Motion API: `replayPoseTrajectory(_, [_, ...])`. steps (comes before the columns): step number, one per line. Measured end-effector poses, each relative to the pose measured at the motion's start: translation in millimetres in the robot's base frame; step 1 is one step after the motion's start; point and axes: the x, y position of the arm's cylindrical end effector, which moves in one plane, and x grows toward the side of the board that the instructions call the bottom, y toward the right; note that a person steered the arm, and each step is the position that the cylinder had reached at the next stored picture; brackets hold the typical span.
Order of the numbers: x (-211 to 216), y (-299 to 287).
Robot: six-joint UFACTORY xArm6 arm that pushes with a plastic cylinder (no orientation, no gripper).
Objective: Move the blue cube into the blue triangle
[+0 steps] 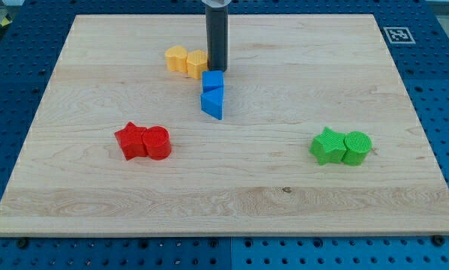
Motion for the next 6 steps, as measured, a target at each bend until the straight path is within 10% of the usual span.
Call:
replayPoseTrajectory(4, [43.1,0.0])
replayPoseTrajectory(6, [32.9,92.2])
